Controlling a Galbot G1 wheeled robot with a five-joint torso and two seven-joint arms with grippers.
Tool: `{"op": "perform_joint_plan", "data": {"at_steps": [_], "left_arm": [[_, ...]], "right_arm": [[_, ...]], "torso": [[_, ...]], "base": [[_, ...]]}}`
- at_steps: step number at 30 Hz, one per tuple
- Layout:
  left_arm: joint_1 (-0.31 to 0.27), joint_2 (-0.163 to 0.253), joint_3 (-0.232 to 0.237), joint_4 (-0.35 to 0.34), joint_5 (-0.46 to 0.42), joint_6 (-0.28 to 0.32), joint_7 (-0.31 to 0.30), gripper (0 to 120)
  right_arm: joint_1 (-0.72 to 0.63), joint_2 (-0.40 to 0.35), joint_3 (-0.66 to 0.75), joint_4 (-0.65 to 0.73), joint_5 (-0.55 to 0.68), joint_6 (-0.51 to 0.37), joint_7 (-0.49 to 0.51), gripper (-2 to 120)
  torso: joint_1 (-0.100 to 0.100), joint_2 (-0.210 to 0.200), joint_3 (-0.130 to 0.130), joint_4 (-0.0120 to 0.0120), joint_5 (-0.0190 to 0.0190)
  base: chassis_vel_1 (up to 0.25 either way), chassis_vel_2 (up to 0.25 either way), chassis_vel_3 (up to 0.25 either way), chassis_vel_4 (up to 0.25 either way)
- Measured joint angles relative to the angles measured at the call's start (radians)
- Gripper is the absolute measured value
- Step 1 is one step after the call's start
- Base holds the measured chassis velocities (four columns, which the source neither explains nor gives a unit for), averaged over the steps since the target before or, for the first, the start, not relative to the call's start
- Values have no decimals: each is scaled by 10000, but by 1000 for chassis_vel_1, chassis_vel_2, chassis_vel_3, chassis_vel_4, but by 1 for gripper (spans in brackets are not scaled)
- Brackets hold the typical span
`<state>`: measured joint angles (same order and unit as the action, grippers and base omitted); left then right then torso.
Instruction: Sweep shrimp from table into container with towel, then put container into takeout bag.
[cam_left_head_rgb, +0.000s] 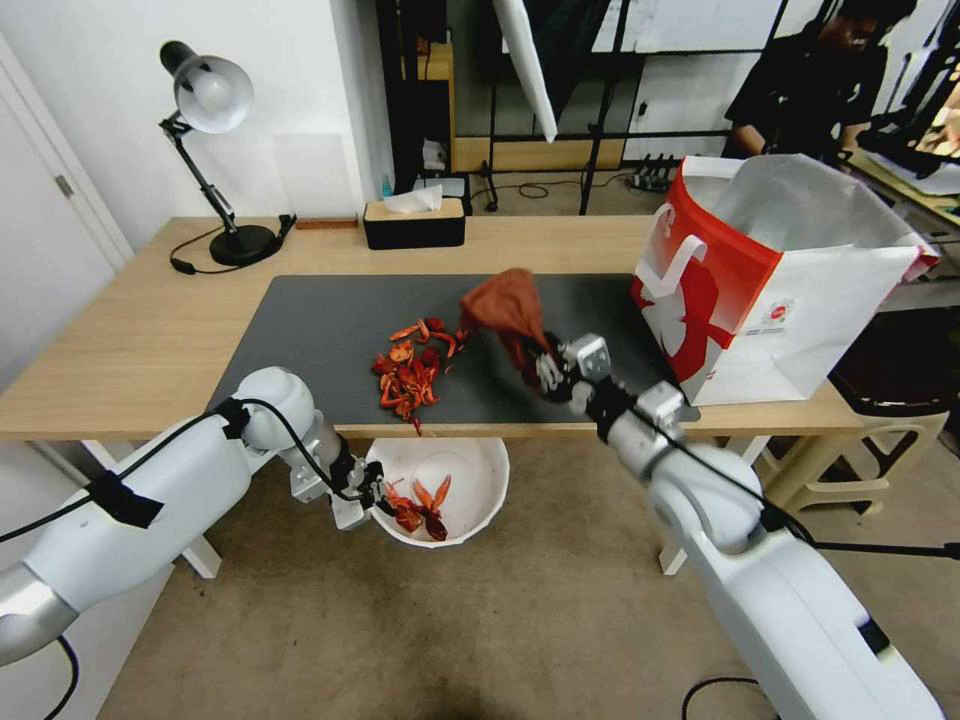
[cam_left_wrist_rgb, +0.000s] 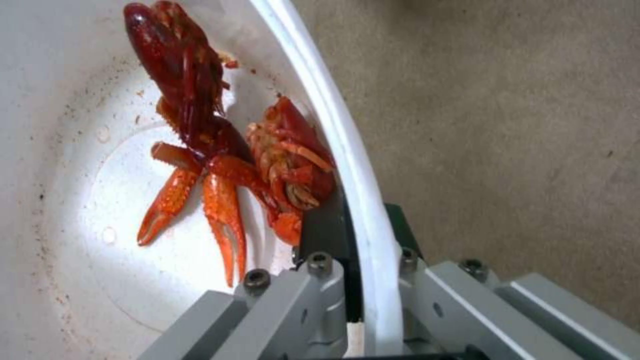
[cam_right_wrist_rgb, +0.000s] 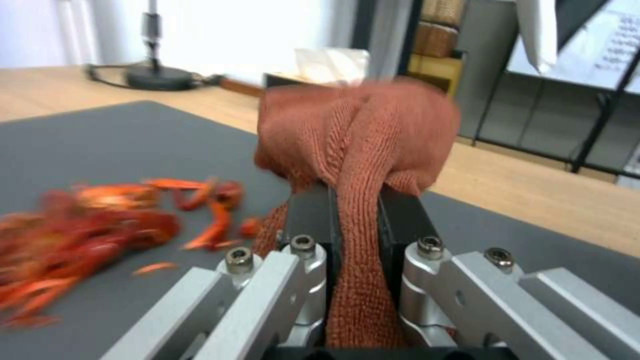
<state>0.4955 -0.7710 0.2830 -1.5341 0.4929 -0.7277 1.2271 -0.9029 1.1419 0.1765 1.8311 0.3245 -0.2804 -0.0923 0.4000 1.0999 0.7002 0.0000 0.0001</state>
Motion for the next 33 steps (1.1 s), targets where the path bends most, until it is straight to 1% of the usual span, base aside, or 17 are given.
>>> {"op": "perform_joint_plan", "data": {"at_steps": [1,3,4,6,7,10,14,17,18,22,27,30,33], "left_arm": [[2,7,-9,-1,-6,-5,-1,0],[26,39,-64,1,-15,-37,-2,0],[26,39,-64,1,-15,-37,-2,0],[52,60,-118,20,-17,-76,-2,0],[52,60,-118,20,-17,-76,-2,0],[67,73,-221,89,-21,-162,2,0],[67,66,-244,144,-19,-219,7,0],[15,29,-244,200,-12,-267,29,0],[15,29,-244,200,-12,-267,29,0],[-76,4,-190,260,-20,-282,47,0],[-106,16,-185,319,-37,-318,49,0],[-96,78,-231,320,-51,-341,49,0],[-66,109,-267,296,-64,-342,49,0]], "right_arm": [[127,32,-37,-169,15,-19,25,7],[755,211,-259,-949,24,-122,136,7],[755,211,-259,-949,24,-122,136,7],[1372,435,-472,-1686,-121,-361,326,7],[1372,435,-472,-1686,-121,-361,326,7],[2204,779,-816,-2731,-195,-788,664,7],[2521,894,-968,-3164,62,-931,603,7],[2868,985,-1231,-3783,506,-1008,71,7],[2868,985,-1231,-3783,506,-1008,71,7],[3131,979,-1692,-4286,527,-899,-474,7],[3305,976,-1979,-4508,521,-744,-883,7],[3579,936,-2251,-4789,530,-596,-1399,7],[3717,889,-2366,-4924,528,-507,-1693,7]], "torso": [[0,0,0,1,0],[1,0,1,1,0],[1,0,1,1,0],[0,0,0,1,-3],[0,0,0,1,-3],[0,0,-2,0,-2],[1,0,-1,0,-2],[1,0,-1,1,-1],[1,0,-1,1,-1],[1,0,-1,-1,-1],[0,0,-1,-1,-1],[-1,0,-2,0,0],[-1,0,-2,1,-1]], "base": [[0,0,0,0],[0,0,0,0],[0,0,0,0],[0,0,0,0],[0,0,0,0],[0,0,0,0],[0,0,0,0],[0,0,0,0],[0,0,0,0],[0,0,0,0],[0,0,0,0],[0,0,0,0],[0,0,0,0]]}}
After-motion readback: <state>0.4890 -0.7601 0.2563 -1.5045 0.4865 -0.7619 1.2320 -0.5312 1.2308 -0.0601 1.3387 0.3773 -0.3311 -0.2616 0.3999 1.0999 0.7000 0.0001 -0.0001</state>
